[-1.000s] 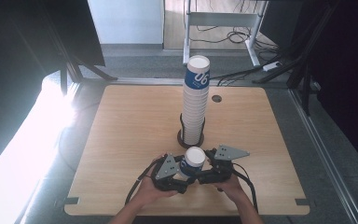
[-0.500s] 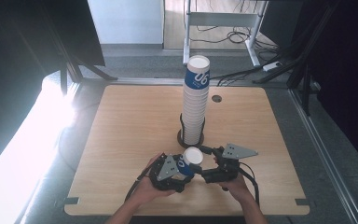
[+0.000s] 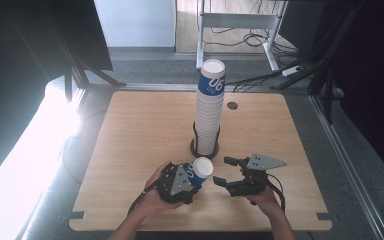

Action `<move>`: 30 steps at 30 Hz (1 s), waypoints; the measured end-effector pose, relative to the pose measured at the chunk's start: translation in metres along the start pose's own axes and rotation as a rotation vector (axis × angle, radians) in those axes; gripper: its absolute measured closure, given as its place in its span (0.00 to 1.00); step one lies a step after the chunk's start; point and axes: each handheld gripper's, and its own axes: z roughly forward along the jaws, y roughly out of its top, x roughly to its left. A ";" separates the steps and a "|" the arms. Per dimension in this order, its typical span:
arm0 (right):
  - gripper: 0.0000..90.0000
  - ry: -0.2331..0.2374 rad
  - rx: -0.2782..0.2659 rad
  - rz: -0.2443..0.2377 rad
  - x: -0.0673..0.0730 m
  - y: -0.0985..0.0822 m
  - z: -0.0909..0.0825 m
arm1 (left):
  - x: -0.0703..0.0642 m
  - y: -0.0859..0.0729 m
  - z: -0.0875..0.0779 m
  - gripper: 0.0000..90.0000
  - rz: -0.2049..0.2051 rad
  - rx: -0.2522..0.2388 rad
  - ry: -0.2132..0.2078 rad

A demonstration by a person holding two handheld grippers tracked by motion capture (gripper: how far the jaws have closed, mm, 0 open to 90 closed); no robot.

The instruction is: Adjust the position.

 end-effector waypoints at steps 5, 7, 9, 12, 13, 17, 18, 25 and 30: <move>0.18 -0.009 0.051 -0.012 0.000 -0.003 0.000 | -0.002 -0.001 0.002 0.22 0.032 0.034 0.016; 0.18 -0.010 0.074 -0.023 0.000 -0.003 0.000 | -0.004 0.000 0.003 0.22 0.056 0.052 0.034; 0.18 -0.009 0.089 -0.026 0.001 -0.003 0.000 | -0.006 0.001 0.003 0.22 0.074 0.064 0.043; 0.18 -0.011 0.113 -0.026 0.001 -0.004 0.002 | -0.008 0.002 0.003 0.22 0.097 0.082 0.048; 0.18 -0.010 0.120 -0.026 0.000 -0.004 0.002 | -0.008 0.002 0.003 0.22 0.108 0.089 0.053; 0.18 0.002 0.140 -0.024 0.002 -0.006 0.007 | -0.014 0.004 0.004 0.22 0.159 0.113 0.079; 0.18 0.005 0.145 -0.025 0.003 -0.006 0.009 | -0.015 0.005 0.004 0.22 0.170 0.121 0.084; 0.18 0.040 0.163 -0.023 0.006 -0.009 0.018 | -0.025 0.009 0.005 0.22 0.272 0.161 0.136; 0.18 0.054 0.176 -0.021 0.008 -0.010 0.023 | -0.031 0.010 0.006 0.22 0.318 0.173 0.155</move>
